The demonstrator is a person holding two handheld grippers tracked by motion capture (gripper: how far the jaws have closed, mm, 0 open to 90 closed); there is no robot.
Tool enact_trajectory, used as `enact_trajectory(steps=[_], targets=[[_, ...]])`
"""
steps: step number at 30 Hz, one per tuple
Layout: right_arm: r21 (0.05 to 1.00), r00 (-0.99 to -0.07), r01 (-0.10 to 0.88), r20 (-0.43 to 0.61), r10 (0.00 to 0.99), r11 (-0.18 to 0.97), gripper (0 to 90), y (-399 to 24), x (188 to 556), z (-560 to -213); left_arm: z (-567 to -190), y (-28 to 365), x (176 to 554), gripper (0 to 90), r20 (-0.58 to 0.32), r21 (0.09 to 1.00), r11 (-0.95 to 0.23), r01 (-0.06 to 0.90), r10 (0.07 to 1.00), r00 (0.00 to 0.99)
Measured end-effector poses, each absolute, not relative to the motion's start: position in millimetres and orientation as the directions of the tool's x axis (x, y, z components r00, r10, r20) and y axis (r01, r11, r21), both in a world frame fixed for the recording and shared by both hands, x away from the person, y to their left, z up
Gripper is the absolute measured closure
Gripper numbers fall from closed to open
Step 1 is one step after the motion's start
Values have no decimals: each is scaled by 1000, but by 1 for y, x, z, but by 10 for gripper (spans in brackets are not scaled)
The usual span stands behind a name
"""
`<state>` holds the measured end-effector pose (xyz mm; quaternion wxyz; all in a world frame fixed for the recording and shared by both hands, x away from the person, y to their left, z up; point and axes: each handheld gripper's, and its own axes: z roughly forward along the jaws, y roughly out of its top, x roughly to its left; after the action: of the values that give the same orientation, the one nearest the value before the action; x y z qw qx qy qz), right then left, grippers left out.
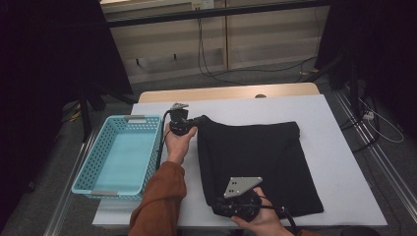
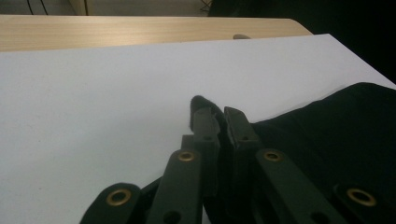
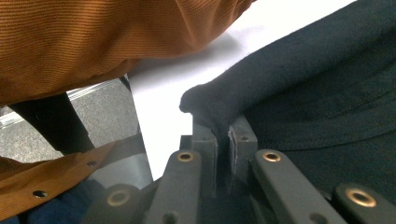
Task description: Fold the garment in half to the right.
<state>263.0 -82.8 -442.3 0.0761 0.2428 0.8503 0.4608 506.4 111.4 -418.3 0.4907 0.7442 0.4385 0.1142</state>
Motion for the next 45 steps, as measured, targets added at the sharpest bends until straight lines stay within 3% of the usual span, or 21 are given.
enact_trajectory(steps=[16, 45], targets=[[850, -877, 308, 80, 473, 427, 851, -81, 264, -426, -397, 110, 506, 848, -210, 846, -166, 507, 770, 603], [889, -892, 264, 77, 445, 375, 852, -80, 269, -403, -372, 126, 504, 851, -226, 867, -116, 485, 776, 589]])
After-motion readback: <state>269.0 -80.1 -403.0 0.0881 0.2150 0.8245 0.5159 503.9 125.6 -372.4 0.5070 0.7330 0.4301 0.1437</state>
